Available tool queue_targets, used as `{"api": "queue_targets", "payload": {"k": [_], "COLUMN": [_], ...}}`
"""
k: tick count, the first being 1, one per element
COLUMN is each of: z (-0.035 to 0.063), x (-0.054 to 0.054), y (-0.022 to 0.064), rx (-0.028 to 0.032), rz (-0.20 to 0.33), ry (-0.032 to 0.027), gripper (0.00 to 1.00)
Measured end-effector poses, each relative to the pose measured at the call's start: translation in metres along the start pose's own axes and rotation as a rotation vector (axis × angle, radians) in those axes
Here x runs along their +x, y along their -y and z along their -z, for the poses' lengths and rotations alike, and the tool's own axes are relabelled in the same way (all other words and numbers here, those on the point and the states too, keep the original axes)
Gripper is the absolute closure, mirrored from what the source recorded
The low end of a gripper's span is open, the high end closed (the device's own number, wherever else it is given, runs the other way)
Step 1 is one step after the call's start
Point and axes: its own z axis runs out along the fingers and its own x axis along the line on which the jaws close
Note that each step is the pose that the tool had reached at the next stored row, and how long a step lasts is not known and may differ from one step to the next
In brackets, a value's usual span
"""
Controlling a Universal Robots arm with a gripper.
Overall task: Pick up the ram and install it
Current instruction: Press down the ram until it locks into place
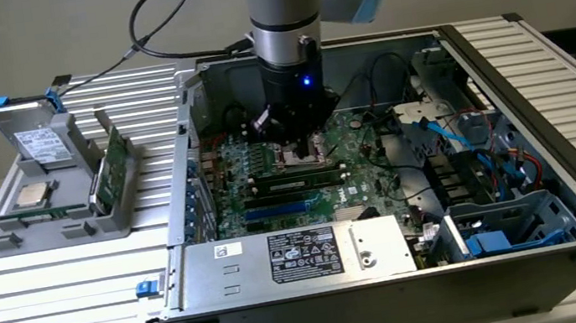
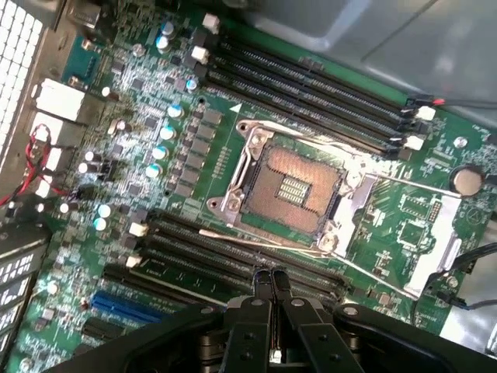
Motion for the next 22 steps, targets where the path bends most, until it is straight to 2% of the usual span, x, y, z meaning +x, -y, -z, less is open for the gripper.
{"api": "queue_targets", "payload": {"k": [4, 6, 8, 10, 15, 16, 17, 18, 19, 22], "z": [0.0000, 0.0000, 0.0001, -0.0001, 0.0000, 0.0000, -0.0001, 0.0000, 0.0000, 0.0000], "x": [0.0000, 0.0000, 0.0000, -0.0001, 0.0000, 0.0000, 0.0000, 0.0000, 0.0000, 0.0000], "y": [0.0000, 0.0000, 0.0000, -0.0001, 0.0000, 0.0000, 0.0000, -0.0001, 0.0000, 0.0000], "rx": [-0.0255, -0.0348, -0.0413, -0.0427, -0.0381, -0.0379, -0.0383, -0.0397, -0.0420, -0.0528], "rz": [-0.033, -0.051, -0.070, -0.094, -0.167, -0.180, -0.191, -0.199, -0.206, -0.223], "ry": [0.0107, 0.0154, 0.0189, 0.0209, 0.0239, 0.0223, 0.0186, 0.0112, 0.0007, -0.0455], "gripper": [0.89, 0.89, 0.89, 0.89, 0.89, 0.89, 0.89, 0.89, 0.89, 0.89]}}
